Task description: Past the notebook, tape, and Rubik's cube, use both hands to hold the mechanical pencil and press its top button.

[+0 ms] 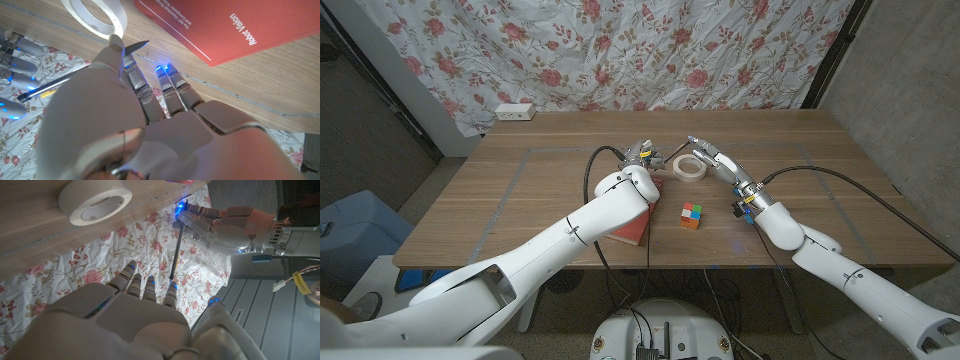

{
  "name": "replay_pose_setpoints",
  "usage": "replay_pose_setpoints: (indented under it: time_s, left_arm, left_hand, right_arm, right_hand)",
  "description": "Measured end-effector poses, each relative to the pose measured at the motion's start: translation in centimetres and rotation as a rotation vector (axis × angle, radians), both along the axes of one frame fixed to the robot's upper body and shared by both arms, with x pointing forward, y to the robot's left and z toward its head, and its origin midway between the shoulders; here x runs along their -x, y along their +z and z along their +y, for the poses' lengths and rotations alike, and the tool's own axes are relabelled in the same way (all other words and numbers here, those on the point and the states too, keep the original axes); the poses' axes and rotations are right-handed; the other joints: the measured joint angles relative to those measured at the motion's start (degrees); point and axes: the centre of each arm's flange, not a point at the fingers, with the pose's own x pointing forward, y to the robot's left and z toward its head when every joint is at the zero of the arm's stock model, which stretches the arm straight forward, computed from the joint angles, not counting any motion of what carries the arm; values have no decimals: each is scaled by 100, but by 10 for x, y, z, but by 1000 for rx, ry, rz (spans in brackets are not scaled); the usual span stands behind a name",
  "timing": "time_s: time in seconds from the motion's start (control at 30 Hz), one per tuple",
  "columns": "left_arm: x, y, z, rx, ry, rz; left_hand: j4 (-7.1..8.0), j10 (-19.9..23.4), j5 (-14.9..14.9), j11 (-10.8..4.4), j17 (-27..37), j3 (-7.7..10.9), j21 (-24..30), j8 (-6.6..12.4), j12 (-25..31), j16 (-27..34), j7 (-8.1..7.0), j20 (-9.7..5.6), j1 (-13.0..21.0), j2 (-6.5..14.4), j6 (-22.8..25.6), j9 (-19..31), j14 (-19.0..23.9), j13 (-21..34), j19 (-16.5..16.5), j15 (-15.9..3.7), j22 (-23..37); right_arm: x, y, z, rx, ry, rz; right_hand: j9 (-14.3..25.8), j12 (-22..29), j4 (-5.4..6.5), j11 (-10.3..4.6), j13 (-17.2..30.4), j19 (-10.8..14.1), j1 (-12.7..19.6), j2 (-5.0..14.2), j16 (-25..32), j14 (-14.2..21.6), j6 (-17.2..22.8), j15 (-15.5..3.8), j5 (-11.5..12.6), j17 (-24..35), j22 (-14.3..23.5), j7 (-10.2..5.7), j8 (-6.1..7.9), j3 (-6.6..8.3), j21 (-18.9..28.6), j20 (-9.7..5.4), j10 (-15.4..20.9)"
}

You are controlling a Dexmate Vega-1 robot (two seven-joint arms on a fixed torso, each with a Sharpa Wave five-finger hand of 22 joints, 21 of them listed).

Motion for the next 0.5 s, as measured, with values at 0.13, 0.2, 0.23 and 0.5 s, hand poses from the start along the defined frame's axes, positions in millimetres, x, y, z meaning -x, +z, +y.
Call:
replay_pose_setpoints:
  time_s: [0.13, 0.2, 0.23, 0.5]
  left_arm:
    - [0, -1, 0, -1, -1, -1]
    - [1, -1, -1, -2, -1, -2]
    - [1, -1, -1, -2, -1, -2]
    - [1, -1, -2, -4, -3, -7]
  left_hand:
    - [0, 0, -3, 0, 0, 0, 0, -2, 0, 0, 0, 0, 0, 0, 0, 0, 0, 0, 0, 0, 0]
    - [0, 0, -3, 0, 0, 0, 0, -5, 0, 0, 0, 0, 2, -2, 0, 0, 0, 0, 0, 0, 0]
    - [0, 0, -3, 0, 0, 0, 0, -5, 0, 0, 0, 0, 2, -2, 0, 0, 0, 0, 0, 0, 0]
    - [0, 0, -4, 0, 0, 0, 0, -16, -2, 0, 0, 0, 1, -2, 0, 0, 0, 0, 0, 0, 0]
  right_arm:
    - [0, 0, 0, 0, 3, 1]
    - [0, -1, 0, -1, 5, 3]
    - [0, -1, 0, -1, 6, 3]
    - [1, -2, 1, -3, 18, 7]
  right_hand:
    - [0, 0, 0, 0, 0, 0, 0, 0, 0, 0, 0, 0, 0, 0, 0, 0, 0, 0, 0, 0, 0]
    - [-1, 0, 0, -8, 0, 0, 0, 0, 0, 0, 0, 0, 0, 0, 0, 0, 0, 0, 0, 0, -8]
    - [-1, 0, 0, -21, 0, 0, 0, 0, 0, 0, 0, 0, 0, 0, 0, 0, 0, 0, 0, 0, -21]
    - [-4, 0, 4, -9, 0, 0, 0, 0, 0, 0, 71, 0, 0, 0, 0, 10, 26, -4, 0, 0, -32]
